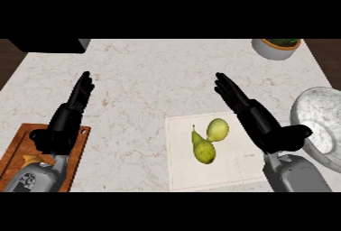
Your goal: Pick the lemon from the placemat and place it in the bowl
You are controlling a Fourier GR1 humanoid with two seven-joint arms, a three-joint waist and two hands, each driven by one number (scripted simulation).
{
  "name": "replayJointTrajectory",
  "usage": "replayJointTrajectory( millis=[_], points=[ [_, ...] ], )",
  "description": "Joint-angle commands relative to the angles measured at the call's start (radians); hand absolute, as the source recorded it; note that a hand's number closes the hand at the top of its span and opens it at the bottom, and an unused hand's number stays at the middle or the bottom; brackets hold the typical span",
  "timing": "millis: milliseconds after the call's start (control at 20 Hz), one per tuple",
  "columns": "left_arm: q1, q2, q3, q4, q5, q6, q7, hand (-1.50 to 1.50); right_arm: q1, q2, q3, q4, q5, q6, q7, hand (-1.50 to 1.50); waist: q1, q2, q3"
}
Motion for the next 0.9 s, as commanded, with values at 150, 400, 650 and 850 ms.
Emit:
replayJointTrajectory(
  millis=[150, 400, 650, 850],
  points=[
    [-0.018, 0.073, 0.108, 0.014, -0.044, 0.044, 0.029, 0.0, 0.075, -0.114, -0.142, -0.061, 0.068, 0.045, -0.29, 1.5, -0.029, 0.043, 0.016],
    [0.004, 0.075, 0.115, 0.033, -0.052, 0.088, 0.1, 0.0, 0.176, -0.066, -0.395, -0.025, 0.222, -0.342, -0.443, -1.5, -0.098, 0.037, 0.023],
    [-0.009, 0.085, 0.125, 0.009, -0.05, 0.06, 0.118, 0.0, 0.384, -0.101, -0.33, -0.014, 0.297, -0.198, -0.879, -1.5, -0.043, 0.042, 0.016],
    [-0.041, 0.079, 0.118, 0.022, -0.084, 0.064, 0.139, 0.0, 0.494, -0.116, -0.254, -0.188, 0.511, -0.337, -0.731, -1.5, -0.042, 0.042, 0.013]
  ],
)
